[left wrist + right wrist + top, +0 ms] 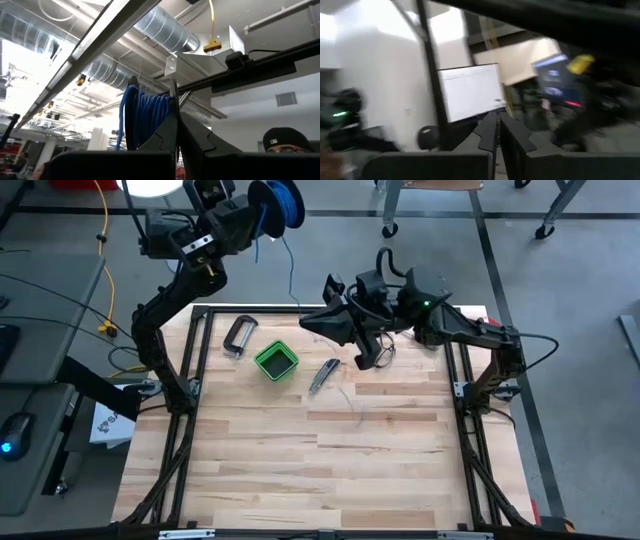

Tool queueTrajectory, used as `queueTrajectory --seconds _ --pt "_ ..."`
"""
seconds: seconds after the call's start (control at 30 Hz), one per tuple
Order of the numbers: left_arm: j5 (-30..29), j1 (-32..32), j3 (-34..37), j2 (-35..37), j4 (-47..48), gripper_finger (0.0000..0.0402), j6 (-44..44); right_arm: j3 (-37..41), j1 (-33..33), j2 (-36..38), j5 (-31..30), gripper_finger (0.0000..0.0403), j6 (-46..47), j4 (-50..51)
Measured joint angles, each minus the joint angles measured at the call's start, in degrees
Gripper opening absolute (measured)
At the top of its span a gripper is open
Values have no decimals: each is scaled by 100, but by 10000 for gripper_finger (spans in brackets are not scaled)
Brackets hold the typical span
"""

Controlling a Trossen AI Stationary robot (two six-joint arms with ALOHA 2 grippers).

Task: Coil cords
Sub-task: Coil the blue wire onto the spool

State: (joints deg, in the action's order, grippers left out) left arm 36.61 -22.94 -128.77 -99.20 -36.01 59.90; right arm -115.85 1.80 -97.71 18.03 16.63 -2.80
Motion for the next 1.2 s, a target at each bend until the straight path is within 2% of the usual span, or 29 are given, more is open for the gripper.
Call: queueTrajectory --seconds 0.17,0.23,0.37,0.53,0.77,1.13,1.2 --pt "44 61 0 -2 19 1 -2 0 7 0 -757 46 -448 493" --pt "53 78 0 -2 17 1 -2 0 -27 0 -1166 78 -846 730" --pt "53 103 0 -4 18 1 -2 0 -139 -2 -2378 156 -1428 1048" --pt "51 101 0 -6 17 1 -4 -2 -306 0 -2920 220 -2013 1057" --pt "49 101 0 -7 17 1 -50 -2 -472 0 -3684 228 -2598 1158" --pt "47 83 0 -7 20 1 -55 -2 -723 77 -3723 228 -2570 986" --pt "44 83 0 -7 20 1 -55 -2 -763 79 -3905 228 -2600 809"
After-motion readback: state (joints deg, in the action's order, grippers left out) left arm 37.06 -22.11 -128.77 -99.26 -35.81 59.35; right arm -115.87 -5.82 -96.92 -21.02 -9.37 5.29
